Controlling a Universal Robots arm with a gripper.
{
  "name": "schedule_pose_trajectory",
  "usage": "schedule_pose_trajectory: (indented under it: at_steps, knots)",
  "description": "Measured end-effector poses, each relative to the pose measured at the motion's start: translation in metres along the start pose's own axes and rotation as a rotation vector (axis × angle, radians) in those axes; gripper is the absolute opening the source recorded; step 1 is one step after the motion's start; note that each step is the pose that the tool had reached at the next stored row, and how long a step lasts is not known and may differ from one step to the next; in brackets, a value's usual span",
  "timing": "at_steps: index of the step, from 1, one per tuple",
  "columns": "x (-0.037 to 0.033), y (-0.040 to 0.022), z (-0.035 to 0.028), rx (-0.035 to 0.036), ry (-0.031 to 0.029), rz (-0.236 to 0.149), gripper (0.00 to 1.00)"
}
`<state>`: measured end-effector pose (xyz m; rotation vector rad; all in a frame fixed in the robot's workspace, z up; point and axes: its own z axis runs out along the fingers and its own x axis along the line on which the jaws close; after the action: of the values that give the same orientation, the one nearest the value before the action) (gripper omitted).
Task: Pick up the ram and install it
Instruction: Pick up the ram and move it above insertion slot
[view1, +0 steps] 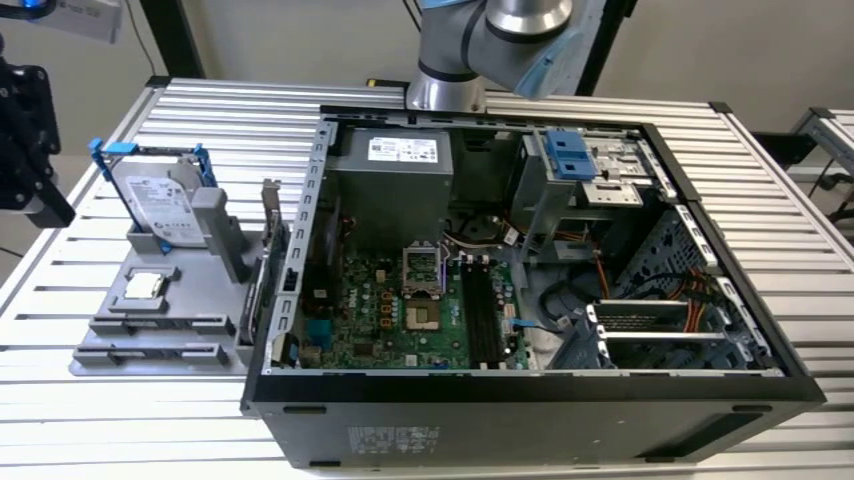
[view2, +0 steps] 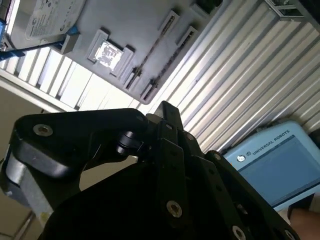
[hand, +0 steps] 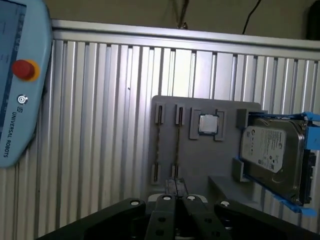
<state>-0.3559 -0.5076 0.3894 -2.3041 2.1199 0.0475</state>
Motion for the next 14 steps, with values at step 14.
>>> schedule_pose_trajectory:
  at_steps: [14]
  knots:
    - [0.0000,0.0000,0.0000,-0.0002,0.0008,-0.048,0.00]
